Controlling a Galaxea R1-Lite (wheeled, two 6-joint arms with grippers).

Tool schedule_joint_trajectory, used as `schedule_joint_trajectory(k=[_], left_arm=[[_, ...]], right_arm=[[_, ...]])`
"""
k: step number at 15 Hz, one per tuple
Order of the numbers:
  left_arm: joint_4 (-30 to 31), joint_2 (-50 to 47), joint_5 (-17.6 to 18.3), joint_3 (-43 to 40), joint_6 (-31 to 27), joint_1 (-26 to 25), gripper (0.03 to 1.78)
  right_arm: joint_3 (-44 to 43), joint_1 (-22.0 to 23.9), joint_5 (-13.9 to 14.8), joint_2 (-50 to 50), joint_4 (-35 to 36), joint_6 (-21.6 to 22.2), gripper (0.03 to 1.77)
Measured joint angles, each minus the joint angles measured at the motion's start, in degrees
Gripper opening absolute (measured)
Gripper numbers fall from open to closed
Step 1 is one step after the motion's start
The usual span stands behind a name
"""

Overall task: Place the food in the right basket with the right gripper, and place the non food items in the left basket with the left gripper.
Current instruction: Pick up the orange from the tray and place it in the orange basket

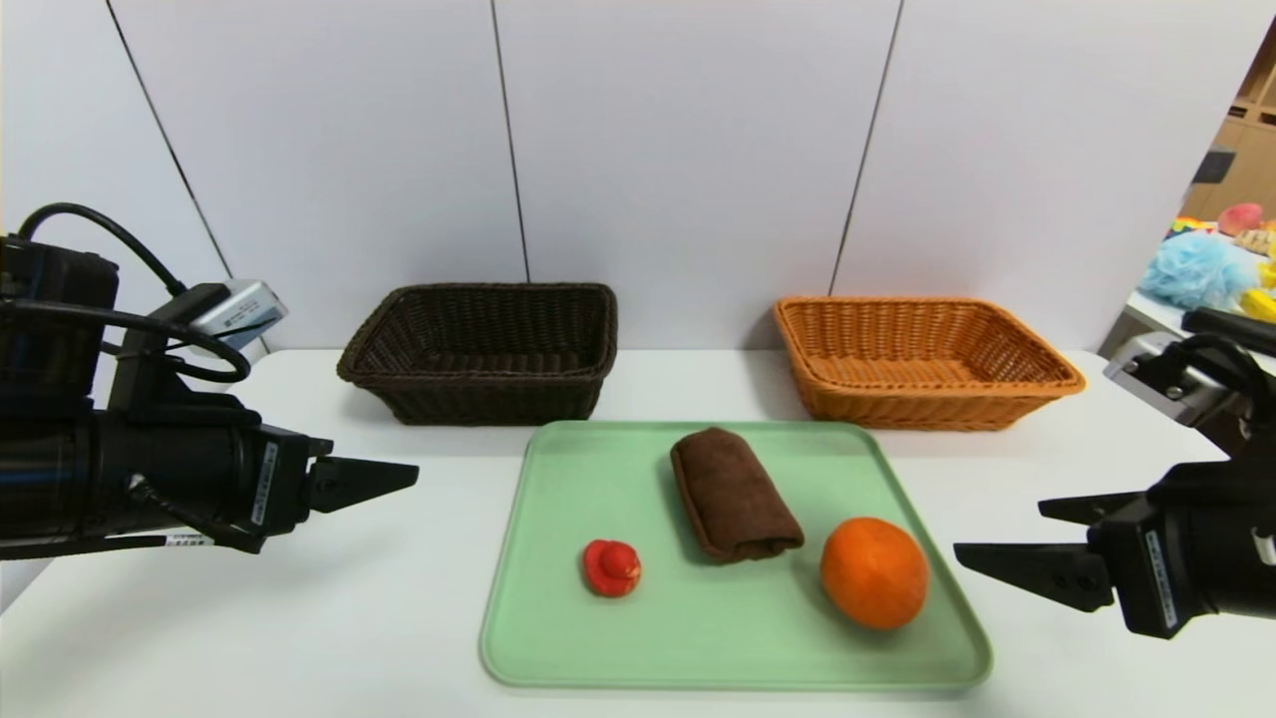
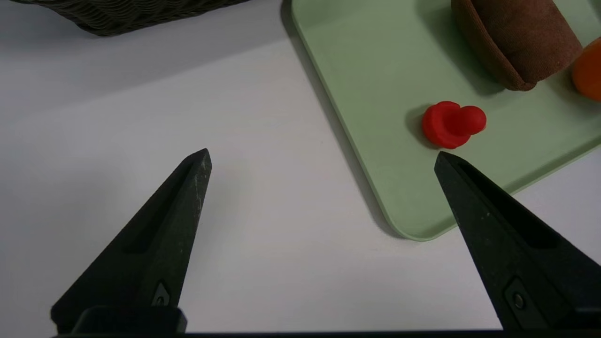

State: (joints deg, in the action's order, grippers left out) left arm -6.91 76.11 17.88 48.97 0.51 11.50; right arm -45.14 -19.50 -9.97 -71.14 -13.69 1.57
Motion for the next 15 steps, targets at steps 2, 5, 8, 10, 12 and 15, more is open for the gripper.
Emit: schedule_joint_trajectory(k=[2,5,8,10,12,15], left_arm=[[0.0,0.9,-0.2,0.0,0.0,0.5,1.69],[0.0,2.5,-0.3,0.1,0.1,0.7,1.69],[0.1,4.2,-0.3,0.1,0.3,1.2,1.69],[0.1,4.8,-0.3,0.1,0.6,1.6,1.69],[0.1,5.0,-0.4,0.0,0.7,1.9,1.69],[0.1,5.2,-0.4,0.1,0.6,1.9,1.69]], right_arm=[[-2.5,-0.9,0.2,-3.4,-0.6,0.3,1.7],[-6.3,-1.9,1.2,-8.1,-3.5,1.5,1.7],[-10.2,-3.3,2.0,-11.9,-6.8,2.6,1.7],[-11.6,-4.7,3.7,-14.2,-7.0,2.5,1.7],[-12.1,-6.2,5.2,-16.2,-7.1,2.3,1.7],[-12.0,-8.3,5.8,-19.1,-7.1,2.2,1.7]])
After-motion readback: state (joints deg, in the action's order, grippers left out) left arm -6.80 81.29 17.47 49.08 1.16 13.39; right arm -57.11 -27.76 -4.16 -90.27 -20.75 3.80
